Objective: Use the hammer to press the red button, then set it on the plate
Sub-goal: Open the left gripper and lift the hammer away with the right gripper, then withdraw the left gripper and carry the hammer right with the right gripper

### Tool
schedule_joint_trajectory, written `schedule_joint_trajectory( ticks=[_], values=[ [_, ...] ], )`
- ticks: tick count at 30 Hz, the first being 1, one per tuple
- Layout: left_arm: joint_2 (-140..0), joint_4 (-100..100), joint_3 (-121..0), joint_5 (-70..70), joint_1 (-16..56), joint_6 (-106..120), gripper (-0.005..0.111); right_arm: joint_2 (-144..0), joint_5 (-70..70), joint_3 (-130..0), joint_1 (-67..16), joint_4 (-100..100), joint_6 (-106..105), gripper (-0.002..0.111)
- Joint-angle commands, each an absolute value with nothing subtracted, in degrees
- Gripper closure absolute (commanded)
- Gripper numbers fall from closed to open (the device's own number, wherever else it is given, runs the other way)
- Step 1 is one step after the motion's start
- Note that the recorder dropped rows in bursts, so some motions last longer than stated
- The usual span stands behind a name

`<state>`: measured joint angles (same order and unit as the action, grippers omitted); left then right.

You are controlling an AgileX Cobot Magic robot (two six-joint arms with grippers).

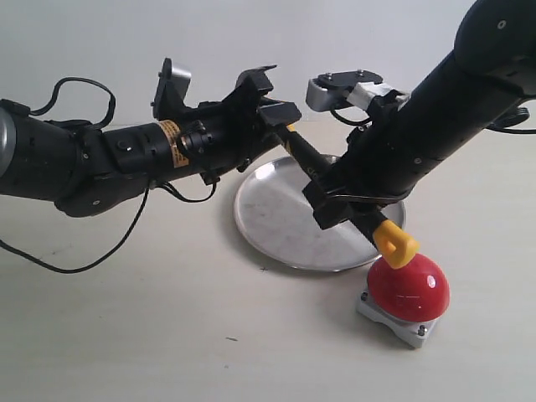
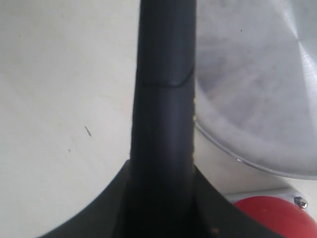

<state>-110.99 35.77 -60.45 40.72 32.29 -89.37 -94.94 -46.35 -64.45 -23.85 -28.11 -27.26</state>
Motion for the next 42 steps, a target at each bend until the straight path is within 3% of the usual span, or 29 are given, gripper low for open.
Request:
schedule_joint_trajectory(
  ticks=[1,7,11,23,31,34,38,42],
  values=[
    [-110.74,37.32,-60.79,42.59,32.47,-88.62,0.062,-94.10,-43.75,-65.00,-24.02,-29.38,-28.74,0.108],
    [-110.74,40.90,-60.79,42.59,31.64,-88.76,0.061,-94.10,-41.51,-65.00,-24.02,-27.84,-27.32,0.108],
    [-110.63,44.96,-60.79,42.59,30.39,-91.46,0.045,-94.10,-40.88,-65.00,-24.02,-25.55,-25.26,0.108],
    [-110.41,46.94,-60.79,48.55,29.59,-91.83,0.045,-93.34,-37.27,-65.00,-24.02,-18.36,-16.69,0.108],
    [-109.55,55.11,-60.79,58.73,24.75,-98.19,0.045,-88.40,-35.82,-65.00,-23.79,-10.26,-8.42,0.108],
    [-108.02,60.16,-60.79,60.85,22.65,-100.38,0.056,-86.25,-36.84,-64.62,-23.19,-8.58,-6.68,0.108],
    [-104.40,66.41,-59.45,66.17,19.79,-100.88,0.106,-81.17,-35.48,-60.04,-22.11,-3.29,-1.26,0.108],
    [-98.28,67.85,-55.17,69.32,16.67,-100.51,0.107,-74.33,-34.92,-53.38,-21.24,0.53,2.53,0.108]
  ],
)
